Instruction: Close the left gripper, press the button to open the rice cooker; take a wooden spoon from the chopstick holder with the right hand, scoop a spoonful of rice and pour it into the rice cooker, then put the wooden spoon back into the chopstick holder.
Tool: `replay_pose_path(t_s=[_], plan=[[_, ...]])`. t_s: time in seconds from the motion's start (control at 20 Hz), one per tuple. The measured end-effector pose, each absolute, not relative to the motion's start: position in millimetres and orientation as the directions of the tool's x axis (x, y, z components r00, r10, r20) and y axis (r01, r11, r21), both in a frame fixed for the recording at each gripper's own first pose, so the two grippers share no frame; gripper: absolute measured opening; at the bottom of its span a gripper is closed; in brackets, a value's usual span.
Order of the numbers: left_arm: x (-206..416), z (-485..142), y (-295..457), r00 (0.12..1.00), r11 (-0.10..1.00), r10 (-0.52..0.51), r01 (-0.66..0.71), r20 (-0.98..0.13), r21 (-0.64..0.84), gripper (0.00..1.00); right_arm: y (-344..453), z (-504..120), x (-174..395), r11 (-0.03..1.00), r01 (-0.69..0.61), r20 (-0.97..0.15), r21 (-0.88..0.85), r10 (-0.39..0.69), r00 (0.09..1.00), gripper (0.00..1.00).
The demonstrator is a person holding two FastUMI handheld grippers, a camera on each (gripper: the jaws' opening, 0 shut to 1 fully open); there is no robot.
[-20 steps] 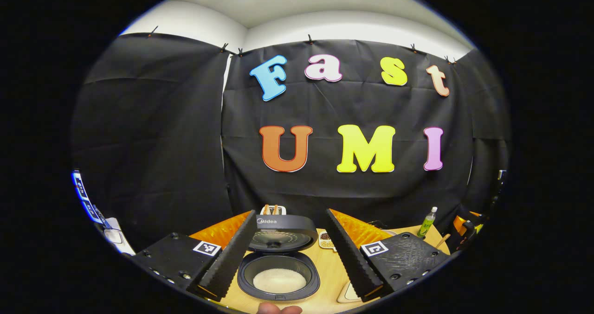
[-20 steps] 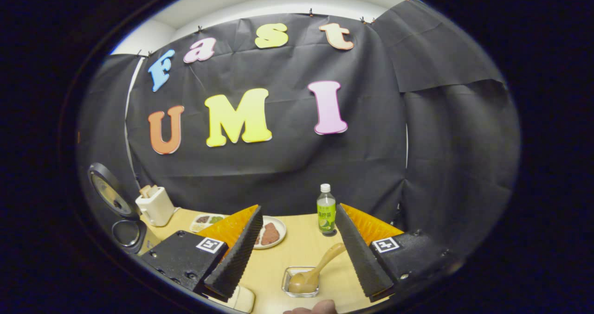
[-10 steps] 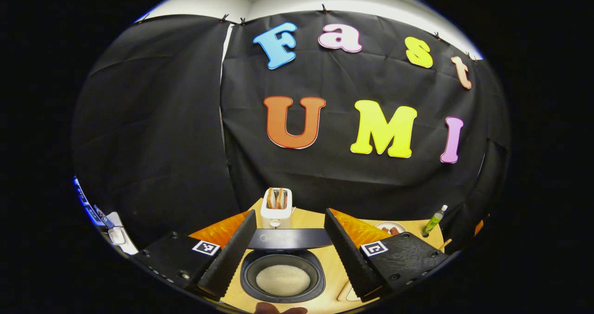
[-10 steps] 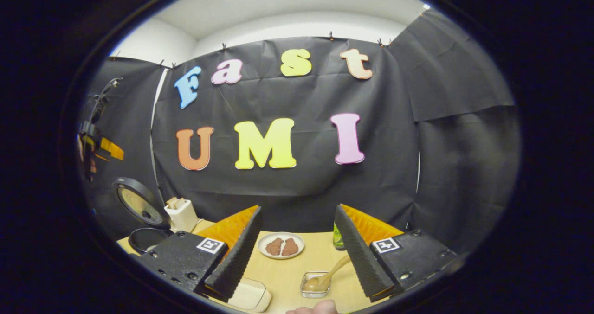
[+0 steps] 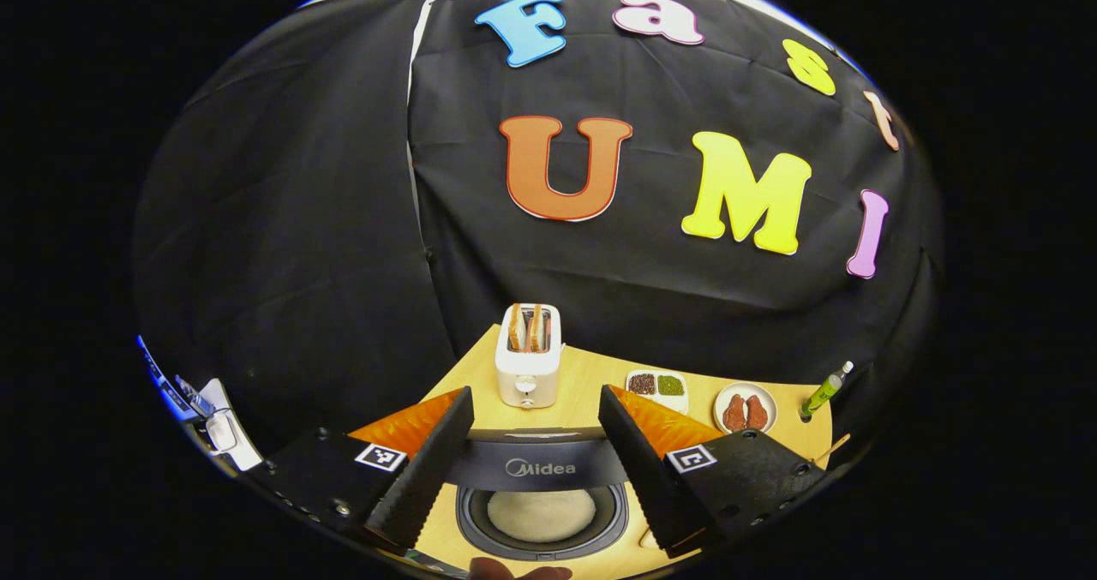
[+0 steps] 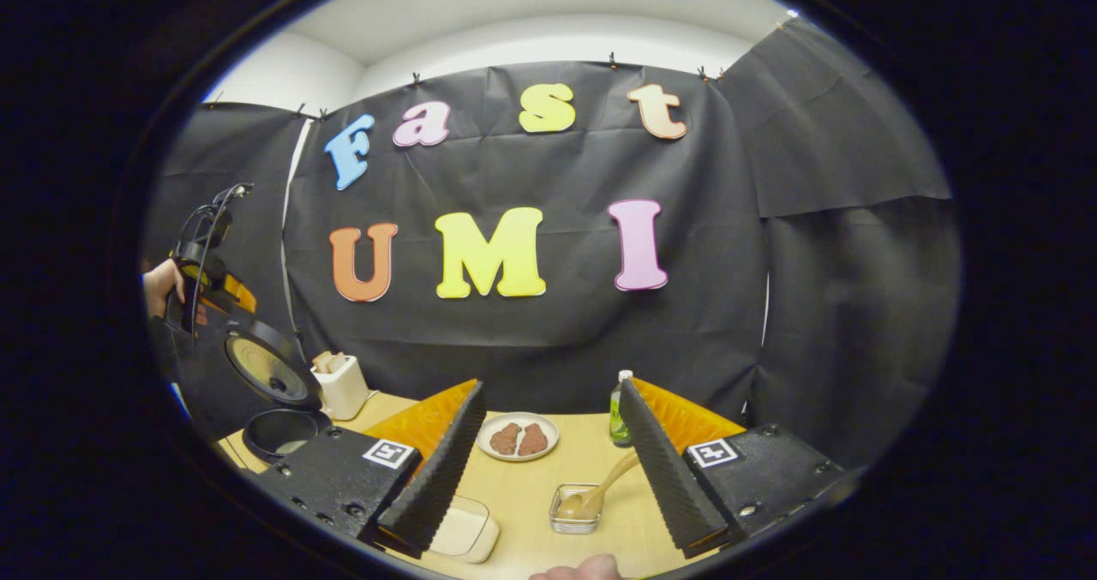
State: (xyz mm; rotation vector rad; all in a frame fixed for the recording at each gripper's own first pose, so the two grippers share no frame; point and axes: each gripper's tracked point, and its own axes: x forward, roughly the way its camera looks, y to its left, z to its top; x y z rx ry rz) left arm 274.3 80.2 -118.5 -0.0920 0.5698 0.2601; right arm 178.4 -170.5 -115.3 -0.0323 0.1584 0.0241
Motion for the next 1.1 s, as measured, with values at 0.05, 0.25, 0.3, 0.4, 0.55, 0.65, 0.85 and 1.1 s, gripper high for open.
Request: replay_pose_path(t_s=[0.05, 0.25, 0.3, 0.4, 0.55, 0.65, 0.85, 1.1], plan=[[274, -124, 80, 0.801, 0.961, 0.213, -0.274, -0.56, -0.026, 0.95, -168, -115, 177, 0.999, -0.028, -0.159, -0.027, 0.023, 0.987, 1.0], [272, -129, 83, 0.796, 0.963, 0.2, -0.267, -0.572, -0.035, 0.96, -154, -101, 170, 0.999, -0.035, -0.136, -0.028, 0.031, 0.99, 1.0], [266, -130, 81, 0.794, 0.964, 0.187, -0.261, -0.578, -0.047, 0.96, -151, -97, 165, 0.999, -0.029, -0.124, -0.03, 0.025, 0.992, 1.0], [251, -134, 76, 0.795, 0.966, 0.156, -0.246, -0.586, -0.075, 0.97, -145, -87, 153, 0.999, -0.012, -0.097, -0.046, 0.008, 0.995, 1.0], [222, -145, 66, 0.79, 0.964, 0.101, -0.228, -0.604, -0.136, 0.97, -131, -75, 135, 0.997, -0.01, -0.068, -0.07, 0.005, 0.998, 0.99], [202, -159, 59, 0.779, 0.965, 0.078, -0.216, -0.622, -0.15, 0.97, -124, -70, 124, 0.998, -0.008, -0.06, -0.068, 0.004, 0.998, 0.99], [164, -189, 46, 0.756, 0.965, 0.065, -0.212, -0.651, -0.151, 0.97, -112, -68, 106, 0.998, -0.013, -0.052, -0.066, 0.009, 0.999, 1.0], [141, -225, 35, 0.709, 0.967, 0.04, -0.206, -0.704, -0.152, 0.97, -113, -76, 95, 0.998, -0.005, -0.076, -0.07, 0.0, 0.997, 1.0]])
